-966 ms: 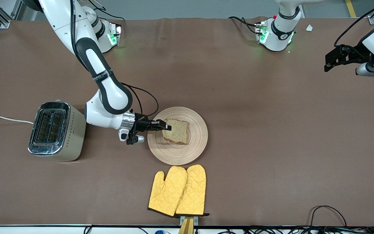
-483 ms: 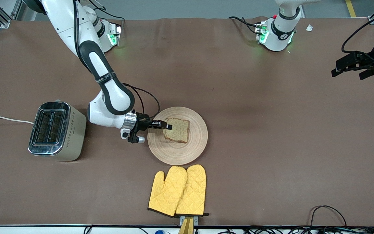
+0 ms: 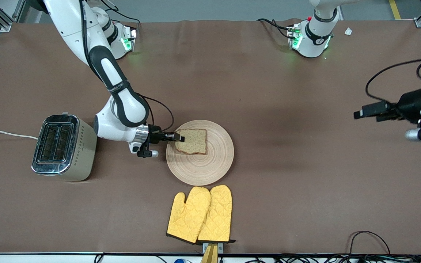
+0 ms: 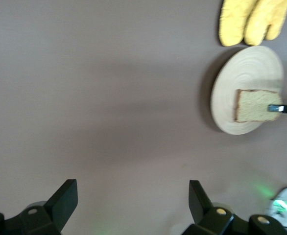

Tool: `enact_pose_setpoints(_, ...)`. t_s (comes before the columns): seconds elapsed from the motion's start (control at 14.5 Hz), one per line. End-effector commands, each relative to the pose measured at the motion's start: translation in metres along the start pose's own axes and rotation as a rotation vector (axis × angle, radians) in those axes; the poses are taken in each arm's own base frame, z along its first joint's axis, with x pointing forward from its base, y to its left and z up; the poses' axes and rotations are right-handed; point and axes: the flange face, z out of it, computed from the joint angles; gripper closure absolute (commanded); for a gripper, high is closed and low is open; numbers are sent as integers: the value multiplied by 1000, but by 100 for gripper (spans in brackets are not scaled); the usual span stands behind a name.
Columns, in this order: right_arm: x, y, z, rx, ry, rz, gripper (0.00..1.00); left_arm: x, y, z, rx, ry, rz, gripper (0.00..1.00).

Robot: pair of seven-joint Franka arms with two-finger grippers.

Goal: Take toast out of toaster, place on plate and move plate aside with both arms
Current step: 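Release the toast onto the plate while the left gripper reaches the plate rim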

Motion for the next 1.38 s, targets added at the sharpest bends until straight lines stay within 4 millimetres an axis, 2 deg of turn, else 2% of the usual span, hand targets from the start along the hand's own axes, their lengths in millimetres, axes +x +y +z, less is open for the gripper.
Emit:
enact_pose_setpoints(0.0,-2,-2,-33,-76,-48,1,49,30,1,32,-113,-16,62,0)
enact_pose_setpoints(0.14,-5,0,-31,-83,-71,2,0,53,-4,67,-234,-13,142,0)
enact_pose_setpoints(0.21,-6,2,-29,-88,-73,6,0,61,-5,82,-294,-17,175,0)
enact_pose_setpoints(0.34,-6,4,-29,-89,-74,9,0,79,-18,129,-375,-56,207,0)
enact_pose_setpoints(0.62,-8,0,-22,-101,-60,8,0,93,-9,188,-416,-48,326,0)
enact_pose_setpoints(0.76,-11,-7,-17,-103,-63,1,0,99,2,218,-467,-55,365,5)
enact_pose_setpoints(1.03,-12,-25,-12,-102,-57,24,0,107,14,300,-567,-50,491,17)
enact_pose_setpoints(1.17,-6,-17,-22,-111,-51,20,0,111,23,328,-568,-15,531,24)
enact_pose_setpoints(1.31,2,-6,-45,-192,-52,-24,0,111,28,353,-567,-26,537,30)
